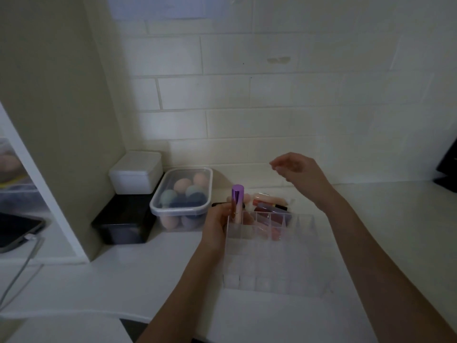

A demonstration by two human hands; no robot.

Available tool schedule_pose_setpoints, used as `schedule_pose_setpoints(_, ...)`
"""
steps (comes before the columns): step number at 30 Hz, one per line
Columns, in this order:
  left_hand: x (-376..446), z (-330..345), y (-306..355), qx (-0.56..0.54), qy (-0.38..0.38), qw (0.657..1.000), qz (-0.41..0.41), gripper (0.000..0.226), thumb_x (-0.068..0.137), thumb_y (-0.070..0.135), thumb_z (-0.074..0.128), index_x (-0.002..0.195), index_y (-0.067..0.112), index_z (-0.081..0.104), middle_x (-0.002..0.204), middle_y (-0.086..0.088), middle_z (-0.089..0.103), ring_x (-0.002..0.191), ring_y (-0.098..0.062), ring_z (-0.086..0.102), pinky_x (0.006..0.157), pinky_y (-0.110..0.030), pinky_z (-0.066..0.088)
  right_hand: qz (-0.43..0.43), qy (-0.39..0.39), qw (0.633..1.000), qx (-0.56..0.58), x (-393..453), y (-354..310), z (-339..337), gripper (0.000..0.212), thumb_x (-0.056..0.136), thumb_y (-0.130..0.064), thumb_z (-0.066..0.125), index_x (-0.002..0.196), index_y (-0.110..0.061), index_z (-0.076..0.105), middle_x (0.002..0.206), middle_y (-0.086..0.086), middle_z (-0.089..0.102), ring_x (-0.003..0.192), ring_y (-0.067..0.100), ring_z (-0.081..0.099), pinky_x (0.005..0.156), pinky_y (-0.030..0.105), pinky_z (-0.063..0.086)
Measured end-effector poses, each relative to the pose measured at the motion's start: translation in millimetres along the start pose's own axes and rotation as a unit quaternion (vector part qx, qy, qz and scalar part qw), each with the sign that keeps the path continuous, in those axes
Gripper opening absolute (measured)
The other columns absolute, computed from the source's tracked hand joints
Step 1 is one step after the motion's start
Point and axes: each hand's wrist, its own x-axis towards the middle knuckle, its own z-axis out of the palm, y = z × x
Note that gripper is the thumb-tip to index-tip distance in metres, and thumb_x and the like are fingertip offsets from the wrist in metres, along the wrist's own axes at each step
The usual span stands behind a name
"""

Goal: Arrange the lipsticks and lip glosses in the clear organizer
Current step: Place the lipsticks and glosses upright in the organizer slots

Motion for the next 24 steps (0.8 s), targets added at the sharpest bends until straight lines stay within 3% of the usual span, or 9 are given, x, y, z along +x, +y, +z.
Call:
schedule_pose_setpoints(2,1.0,-1.3,-1.7,-0.006,0.007,1.000,-0.002,0.037,0.087,0.007,0.030,0.087,0.002,0.066,0.056,-0.006,0.067,0.054,-0.017,0.066,0.050,-0.021,0.053,0.018,-0.013,0.999,-0.036,0.1,20.4,1.3,0.014,0.084,-0.003,0.064,0.095,-0.009,0.070,0.099,0.008,0.071,0.071,-0.007,0.061,0.067,0.004,0.044)
schedule_pose_setpoints(5,0.9,-1.2,-1.1,-0.006,0.018,1.000,0.006,0.037,0.087,0.010,0.032,0.084,0.001,0.067,0.058,-0.007,0.068,0.060,-0.022,0.065,0.054,-0.025,0.053,0.048,-0.062,0.993,-0.092,-0.6,45.6,6.3,0.019,0.083,-0.006,0.065,0.098,-0.017,0.070,0.104,0.000,0.069,0.094,0.015,0.062,0.079,0.017,0.045)
schedule_pose_setpoints(7,-2.3,3.1,1.9,-0.014,0.013,1.000,0.004,0.037,0.088,0.009,0.032,0.077,0.001,0.067,0.055,-0.007,0.068,0.053,-0.019,0.066,0.048,-0.021,0.051,0.054,-0.082,0.986,-0.138,-1.6,59.8,10.4,0.021,0.085,-0.007,0.062,0.101,-0.018,0.070,0.109,0.001,0.068,0.102,0.019,0.060,0.086,0.022,0.044)
schedule_pose_setpoints(10,-1.6,6.0,1.6,0.002,0.014,1.000,0.024,0.037,0.089,0.001,0.030,0.070,0.001,0.062,0.047,-0.003,0.065,0.043,-0.012,0.063,0.041,-0.016,0.047,0.073,-0.056,0.985,-0.146,-7.5,72.0,14.0,0.020,0.090,-0.008,0.056,0.103,-0.012,0.070,0.103,0.003,0.067,0.096,0.017,0.061,0.073,0.009,0.042)
schedule_pose_setpoints(12,-1.0,4.4,1.2,0.007,0.010,0.999,0.030,0.035,0.088,0.001,0.030,0.073,0.001,0.063,0.049,-0.003,0.066,0.046,-0.011,0.064,0.043,-0.017,0.048,0.083,-0.033,0.989,-0.122,-10.6,75.1,14.2,0.019,0.090,-0.008,0.056,0.103,-0.008,0.070,0.097,0.001,0.064,0.091,0.014,0.058,0.066,-0.002,0.039)
schedule_pose_setpoints(14,0.3,1.7,0.3,0.012,0.006,1.000,0.025,0.035,0.088,0.004,0.032,0.080,0.001,0.065,0.055,-0.004,0.069,0.052,-0.014,0.066,0.047,-0.020,0.051,0.090,-0.033,0.990,-0.107,-10.2,75.7,14.5,0.019,0.090,-0.009,0.057,0.104,-0.008,0.069,0.096,0.000,0.063,0.090,0.013,0.058,0.064,-0.004,0.038)
schedule_pose_setpoints(18,2.0,1.2,-0.6,0.027,0.013,0.999,0.023,0.037,0.088,0.003,0.032,0.076,0.004,0.067,0.054,-0.003,0.069,0.052,-0.014,0.066,0.047,-0.019,0.051,0.105,-0.042,0.988,-0.100,-8.1,75.9,15.6,0.016,0.087,-0.011,0.061,0.101,-0.013,0.069,0.094,0.002,0.066,0.088,0.015,0.060,0.066,0.006,0.043)
schedule_pose_setpoints(21,4.0,0.3,-2.3,0.008,0.012,1.000,0.010,0.036,0.087,0.005,0.032,0.074,0.005,0.066,0.055,-0.005,0.069,0.054,-0.017,0.065,0.049,-0.021,0.051,0.110,-0.042,0.990,-0.080,-7.3,75.7,14.1,0.017,0.086,-0.008,0.062,0.102,-0.013,0.067,0.091,0.010,0.065,0.084,0.020,0.061,0.072,0.022,0.044)
schedule_pose_setpoints(24,3.9,0.1,-3.0,0.000,0.010,1.000,0.006,0.035,0.085,0.007,0.031,0.075,0.003,0.064,0.055,-0.006,0.068,0.052,-0.016,0.065,0.049,-0.021,0.052,0.111,-0.058,0.988,-0.095,-5.7,76.9,13.3,0.019,0.086,-0.012,0.062,0.104,-0.016,0.066,0.090,0.008,0.063,0.081,0.021,0.059,0.073,0.027,0.044)
